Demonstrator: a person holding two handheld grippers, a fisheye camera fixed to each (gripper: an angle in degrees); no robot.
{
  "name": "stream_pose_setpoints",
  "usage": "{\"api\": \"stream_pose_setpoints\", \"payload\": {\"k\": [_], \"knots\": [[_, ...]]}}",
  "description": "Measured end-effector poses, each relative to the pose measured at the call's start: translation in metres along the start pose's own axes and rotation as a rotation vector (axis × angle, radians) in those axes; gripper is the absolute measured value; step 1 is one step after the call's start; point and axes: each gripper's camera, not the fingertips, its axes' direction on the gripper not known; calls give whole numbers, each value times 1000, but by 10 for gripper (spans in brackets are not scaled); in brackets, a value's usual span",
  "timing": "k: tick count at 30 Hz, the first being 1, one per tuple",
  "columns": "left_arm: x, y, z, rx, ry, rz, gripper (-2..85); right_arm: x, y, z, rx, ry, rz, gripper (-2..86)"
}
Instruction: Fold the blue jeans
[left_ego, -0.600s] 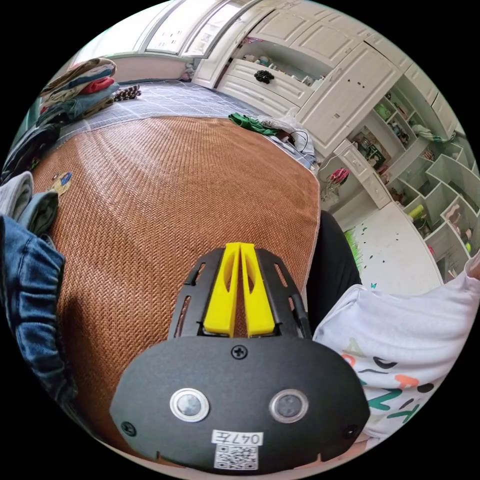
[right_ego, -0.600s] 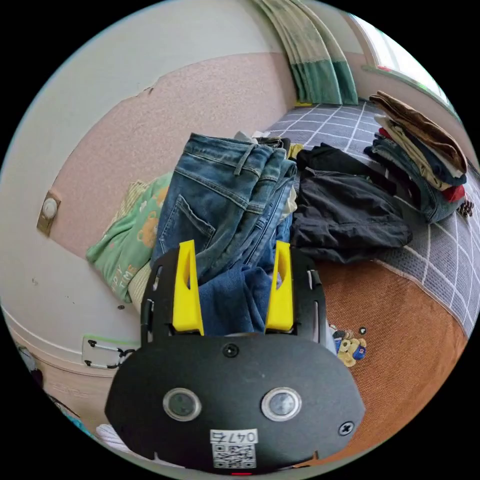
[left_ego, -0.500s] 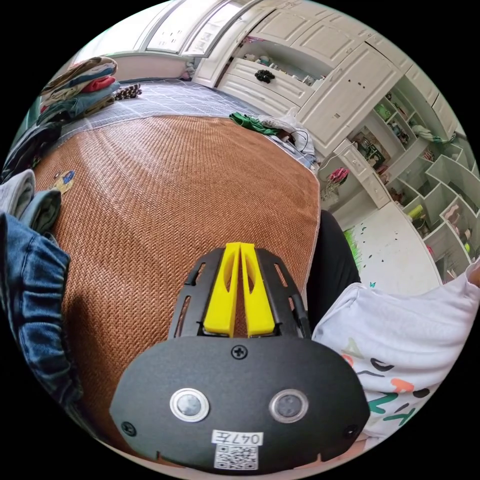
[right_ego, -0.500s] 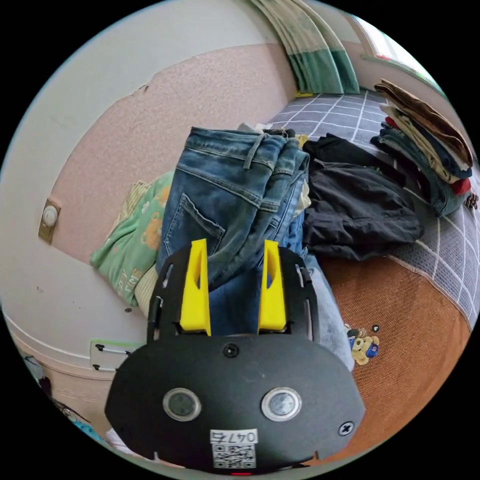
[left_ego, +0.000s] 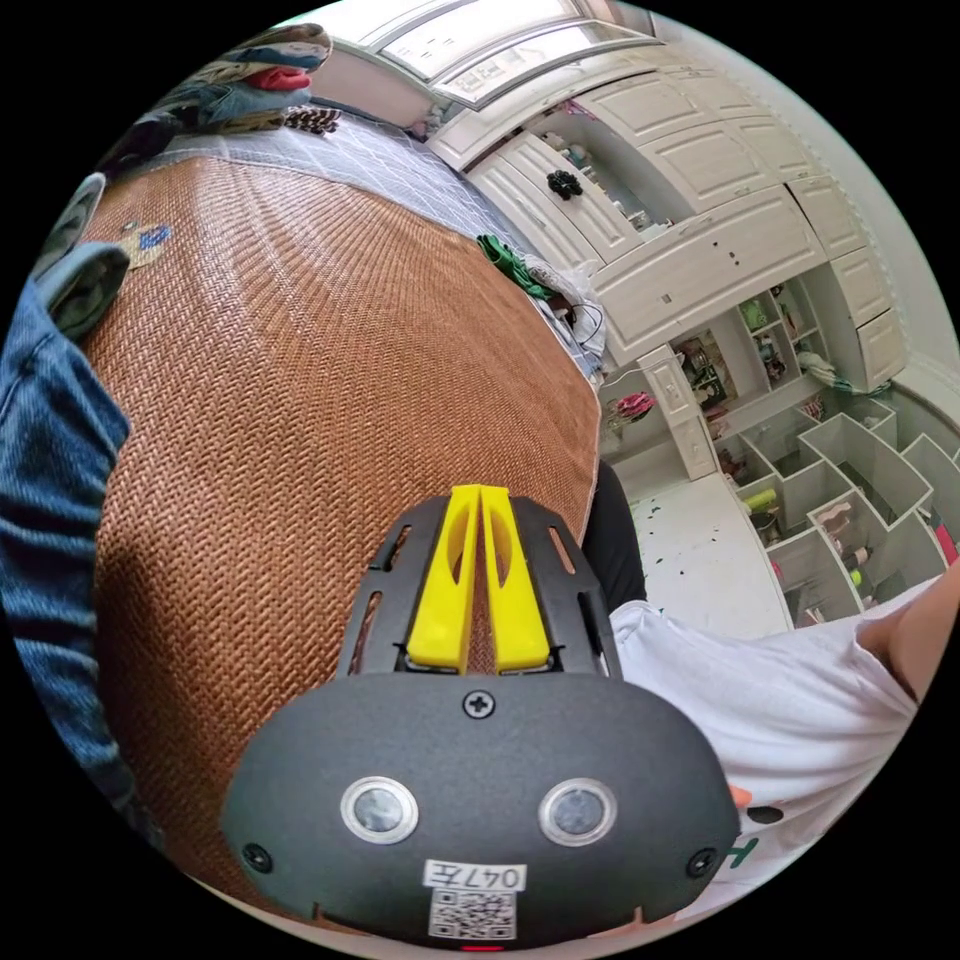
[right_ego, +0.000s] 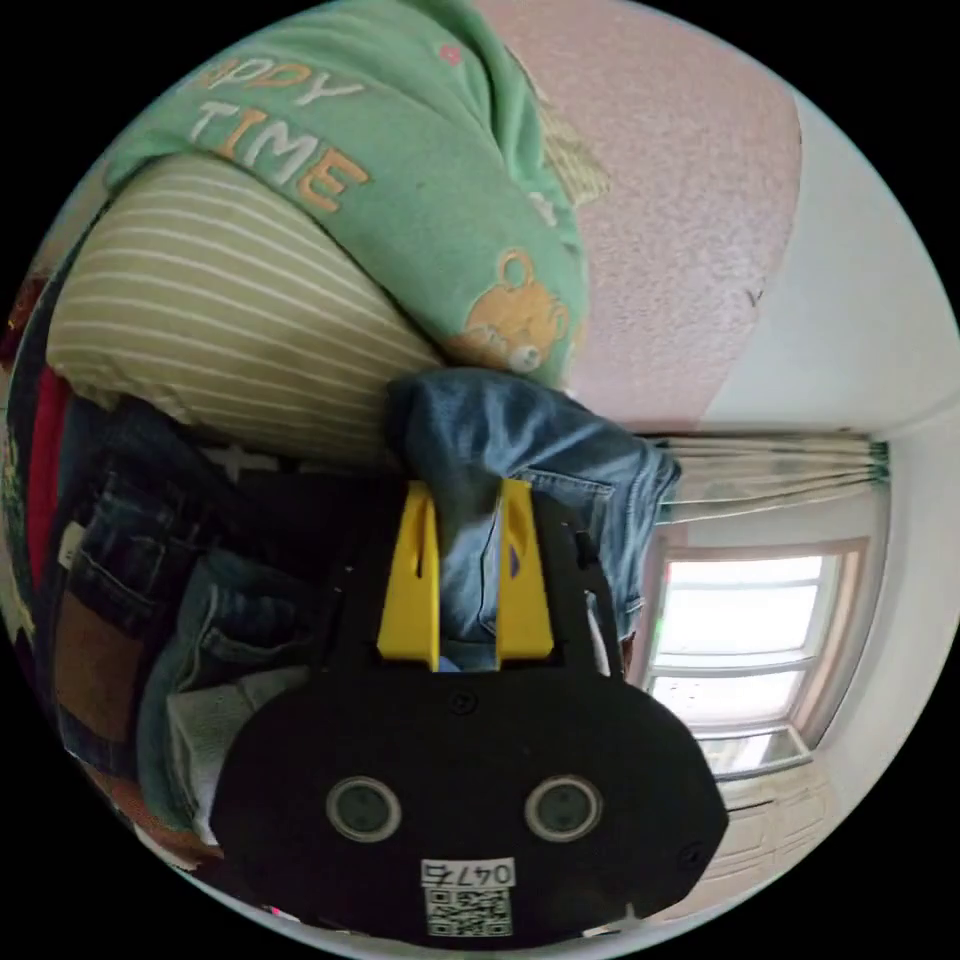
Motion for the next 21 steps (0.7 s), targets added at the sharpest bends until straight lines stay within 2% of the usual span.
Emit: {"api": "stream_pose_setpoints", "payload": {"k": [1,3,4,5,6,8,9,11,12,13,16,19,21], "knots": [[0,1,0,4,-1,2,-10,14,16,-13,64,25,33,25],[0,4,4,0,5,4,-10,78,51,-24,106,-187,196,14],[0,5,6,-10,11,6,-10,135,88,-26,149,-320,348,12],[0,6,11,-26,21,13,-10,196,136,-24,182,-394,520,10],[1,8,13,-29,22,16,-10,226,164,-22,199,-423,603,9],[2,12,11,-21,20,18,-10,327,305,-21,307,-511,938,8],[2,15,10,-15,21,16,-10,346,345,-21,331,-525,1027,7],[2,22,8,-3,22,13,-10,388,515,-18,424,-617,1351,7],[2,26,5,8,20,9,-10,389,559,-16,443,-650,1427,7],[2,29,3,15,17,6,-10,382,647,-9,488,-726,1567,8],[1,47,-13,72,3,-22,-10,304,857,7,539,-864,1852,14],[-1,71,-29,141,-11,-62,-10,173,1050,12,411,-857,2031,56],[0,92,-36,174,-8,-82,-10,89,1155,5,235,-829,2057,151]]}}
